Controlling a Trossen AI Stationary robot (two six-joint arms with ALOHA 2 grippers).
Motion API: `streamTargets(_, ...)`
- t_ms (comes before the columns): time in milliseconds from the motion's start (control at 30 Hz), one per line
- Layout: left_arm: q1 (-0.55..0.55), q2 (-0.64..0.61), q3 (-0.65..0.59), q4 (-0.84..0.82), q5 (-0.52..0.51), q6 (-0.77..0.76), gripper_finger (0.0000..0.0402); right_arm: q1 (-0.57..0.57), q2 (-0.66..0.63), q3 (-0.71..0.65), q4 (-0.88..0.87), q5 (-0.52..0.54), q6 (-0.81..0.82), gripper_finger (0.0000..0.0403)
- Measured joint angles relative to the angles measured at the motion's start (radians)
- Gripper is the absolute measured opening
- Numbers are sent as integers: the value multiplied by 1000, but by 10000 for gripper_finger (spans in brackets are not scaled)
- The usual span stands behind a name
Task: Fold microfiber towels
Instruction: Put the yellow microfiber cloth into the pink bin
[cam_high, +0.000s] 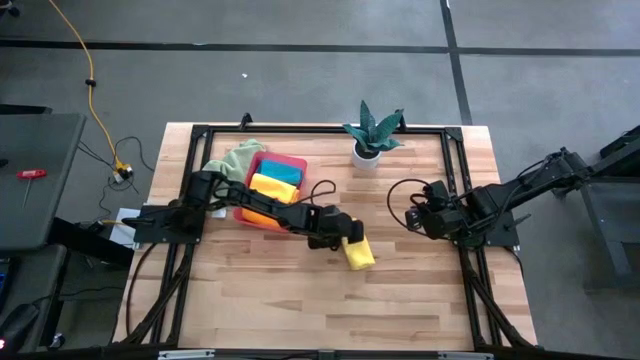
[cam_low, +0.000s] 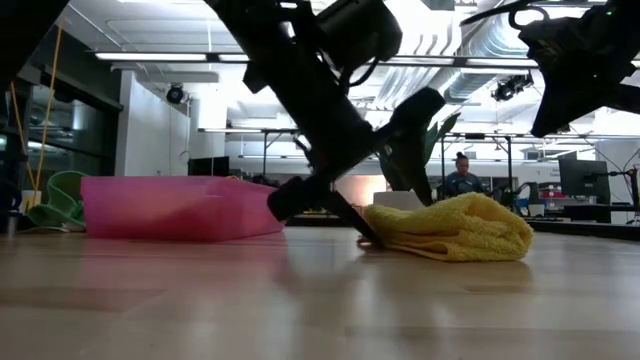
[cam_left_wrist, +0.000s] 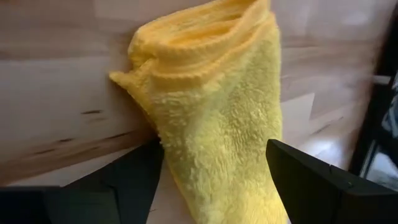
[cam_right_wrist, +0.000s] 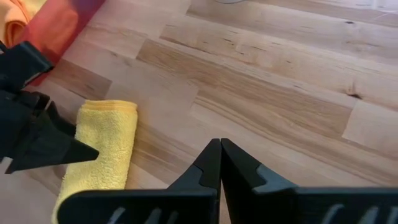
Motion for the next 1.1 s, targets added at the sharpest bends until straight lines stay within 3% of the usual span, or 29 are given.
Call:
streamTargets(200, -1, 20, 1, 15, -18, -127, 274, 0, 0, 0, -3, 0, 0, 0)
streamTargets(333, 10, 23, 0, 17, -12, -133, 241, 0, 0, 0, -3, 0, 0, 0)
streamTargets(467, 19, 25, -2, 11, -8, -129, 170, 0, 0, 0, -3, 5, 0, 0)
streamTargets(633, 20, 27, -4, 15, -28, -54, 42, 0, 0, 0, -3, 8, 0, 0)
streamTargets(700, 21, 29, -5, 37, -32, -19, 13, 0, 0, 0, -2, 7, 0, 0)
streamTargets(867, 56, 26, -5, 56, 30, 100, 9, 0, 0, 0, -2, 8, 4, 0)
streamTargets(1100, 130, -88, -8, 8, 4, 300, 3, 0, 0, 0, 2, 12, 7, 0)
